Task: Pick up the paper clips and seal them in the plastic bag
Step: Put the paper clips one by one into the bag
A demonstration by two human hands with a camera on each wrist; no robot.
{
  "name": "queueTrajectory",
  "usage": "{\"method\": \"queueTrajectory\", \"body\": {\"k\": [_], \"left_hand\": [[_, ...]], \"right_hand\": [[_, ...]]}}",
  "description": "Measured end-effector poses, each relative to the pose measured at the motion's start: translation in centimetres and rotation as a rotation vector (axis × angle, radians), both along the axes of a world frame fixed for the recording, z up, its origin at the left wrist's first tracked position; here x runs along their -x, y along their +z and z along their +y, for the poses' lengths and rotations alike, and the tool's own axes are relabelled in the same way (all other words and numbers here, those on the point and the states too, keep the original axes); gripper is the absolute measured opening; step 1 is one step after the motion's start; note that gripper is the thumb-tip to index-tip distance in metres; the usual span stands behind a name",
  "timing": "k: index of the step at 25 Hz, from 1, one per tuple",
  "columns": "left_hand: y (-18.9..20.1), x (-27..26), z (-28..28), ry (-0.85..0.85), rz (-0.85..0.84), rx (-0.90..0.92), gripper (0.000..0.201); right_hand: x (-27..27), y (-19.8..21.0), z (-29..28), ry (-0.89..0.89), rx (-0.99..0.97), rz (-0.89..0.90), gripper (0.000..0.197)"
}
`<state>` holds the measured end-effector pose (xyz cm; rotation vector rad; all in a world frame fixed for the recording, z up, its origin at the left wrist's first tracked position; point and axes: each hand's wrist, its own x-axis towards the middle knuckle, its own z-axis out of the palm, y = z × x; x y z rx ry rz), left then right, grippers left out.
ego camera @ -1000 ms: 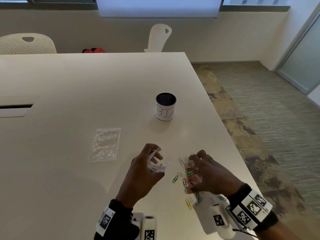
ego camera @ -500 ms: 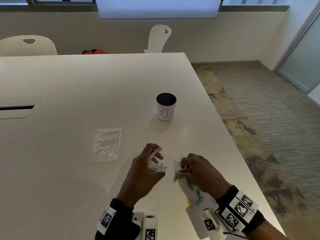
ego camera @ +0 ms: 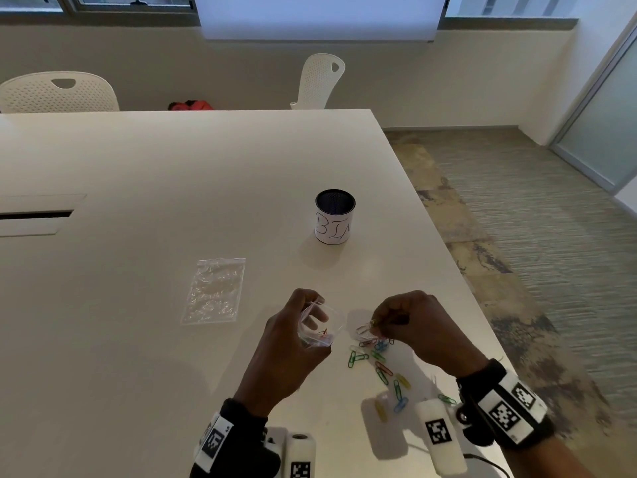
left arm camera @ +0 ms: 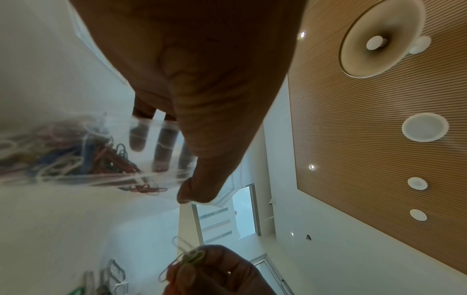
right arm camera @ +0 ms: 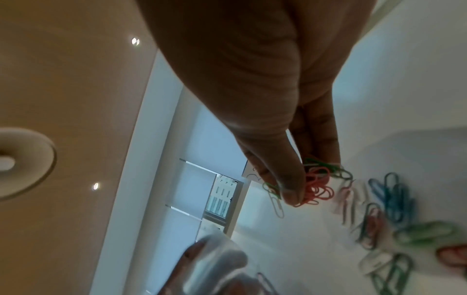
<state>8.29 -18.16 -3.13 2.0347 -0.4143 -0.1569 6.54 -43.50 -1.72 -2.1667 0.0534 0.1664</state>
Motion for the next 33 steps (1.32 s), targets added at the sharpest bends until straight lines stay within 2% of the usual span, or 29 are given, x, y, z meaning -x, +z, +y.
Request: {"method": "queueTrajectory", "body": {"k": [5,11,13,17,20,24,28,31,33], "left_hand": [[0.0,-0.1,-0.2,-0.009,-0.009,0.003,0.052],[-0.1,-0.1,-0.2,-0.012,-0.015,-0.003,0.052],[-0.1,-0.2,-0.1,-0.014,-0.009,-0.011,0.051],[0.1,-0.2,-0.2,-0.003,0.016,0.002,0.048],[0.0,-0.3,-0.1,-0.014,0.019,0.036,0.052],[-0.1,-0.4,0.0,-0.008,0.034,0.038,0.052],[0.0,-0.4,0.0,-0.009,0.032,0.026,0.054],[-0.1,-0.4,0.2,0.003,0.03,0.025,0.054],[-0.2,-0.4,0.2,0.001,0.034,0.03,0.054]], "right_hand": [[0.3,2.4,1.2,-0.097,-0.391,0.034,0.013],[0.5,5.0,4.6,-0.106,-0.638,-0.145,0.017],[0.4,4.7,6.0,-0.099,-0.653,-0.204,0.017],[0.2,3.2,7.3,-0.064,-0.432,-0.254,0.01],[0.4,2.9,7.4,0.021,-0.269,-0.294,0.012],[0.5,3.5,7.1,0.065,-0.205,-0.324,0.013],[0.1,4.0,5.1,-0.03,-0.145,-0.372,0.011],[-0.5,3.0,3.1,-0.068,0.044,-0.294,0.005],[-0.5,1.9,2.1,-0.023,0.273,-0.142,0.025]]}}
